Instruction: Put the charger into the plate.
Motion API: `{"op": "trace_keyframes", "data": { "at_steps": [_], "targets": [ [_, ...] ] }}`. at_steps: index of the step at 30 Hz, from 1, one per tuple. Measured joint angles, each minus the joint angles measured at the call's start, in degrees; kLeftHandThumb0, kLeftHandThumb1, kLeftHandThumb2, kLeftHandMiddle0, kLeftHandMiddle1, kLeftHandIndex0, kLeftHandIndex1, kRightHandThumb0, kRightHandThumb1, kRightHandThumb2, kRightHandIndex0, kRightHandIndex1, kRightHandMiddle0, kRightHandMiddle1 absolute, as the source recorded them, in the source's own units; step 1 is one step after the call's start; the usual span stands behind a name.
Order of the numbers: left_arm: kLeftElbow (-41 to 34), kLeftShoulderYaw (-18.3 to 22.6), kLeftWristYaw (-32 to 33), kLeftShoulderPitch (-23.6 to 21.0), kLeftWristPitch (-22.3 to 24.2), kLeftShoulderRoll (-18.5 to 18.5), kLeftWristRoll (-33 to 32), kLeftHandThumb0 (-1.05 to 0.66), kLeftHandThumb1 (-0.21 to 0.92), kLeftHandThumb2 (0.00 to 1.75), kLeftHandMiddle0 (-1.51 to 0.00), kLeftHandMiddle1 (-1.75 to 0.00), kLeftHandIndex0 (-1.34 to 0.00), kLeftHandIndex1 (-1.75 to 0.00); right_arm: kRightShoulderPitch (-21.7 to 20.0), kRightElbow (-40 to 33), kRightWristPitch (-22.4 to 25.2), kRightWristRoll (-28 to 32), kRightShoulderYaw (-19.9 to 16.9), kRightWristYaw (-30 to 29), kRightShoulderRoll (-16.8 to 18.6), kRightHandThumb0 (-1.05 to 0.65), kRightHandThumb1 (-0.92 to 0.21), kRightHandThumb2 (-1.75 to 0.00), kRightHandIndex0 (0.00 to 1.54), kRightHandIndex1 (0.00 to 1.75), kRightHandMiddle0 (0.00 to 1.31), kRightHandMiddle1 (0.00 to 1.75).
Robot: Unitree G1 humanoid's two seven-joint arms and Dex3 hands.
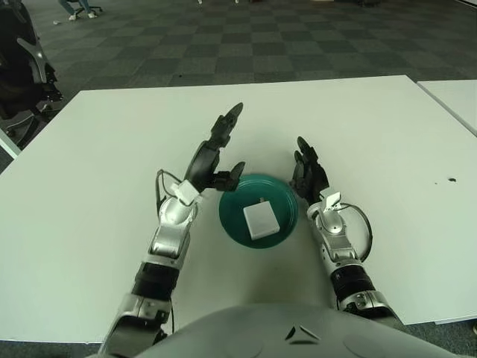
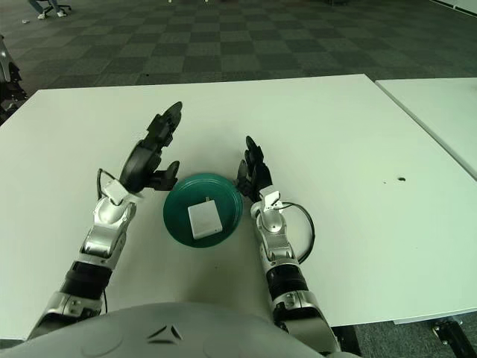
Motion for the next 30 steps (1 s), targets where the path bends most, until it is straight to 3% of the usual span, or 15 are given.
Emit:
{"op": "trace_keyframes", "data": {
  "at_steps": [13,19,30],
  "targets": [
    [11.5,9.0,6.7,7.0,-7.0,-0.1,-0.7,-1.02,0.92,1.03,-0.02,0.00,0.00,-0.20,-5.0,9.5,-6.3,2.7,-5.2,0.8,-0.8,-0.75,-0.92,-0.84,0.03,0.00,0.00,0.30],
    [15.4,10.8,8.1,8.5,-9.4,-0.6,-1.2,-1.02,0.92,1.03,-0.01,0.00,0.00,-0.18,-6.4,12.2,-7.8,3.9,-7.1,1.6,-2.0,-0.76,-0.92,-0.83,0.00,0.00,0.00,0.24],
    [16.0,11.8,10.2,8.4,-11.0,-2.6,-1.2,-1.00,0.92,1.00,0.00,0.00,0.00,-0.17,-7.5,15.0,-8.6,3.9,-8.4,2.0,-4.5,-0.80,-0.92,-0.84,0.00,0.00,0.00,0.21]
  ]
}}
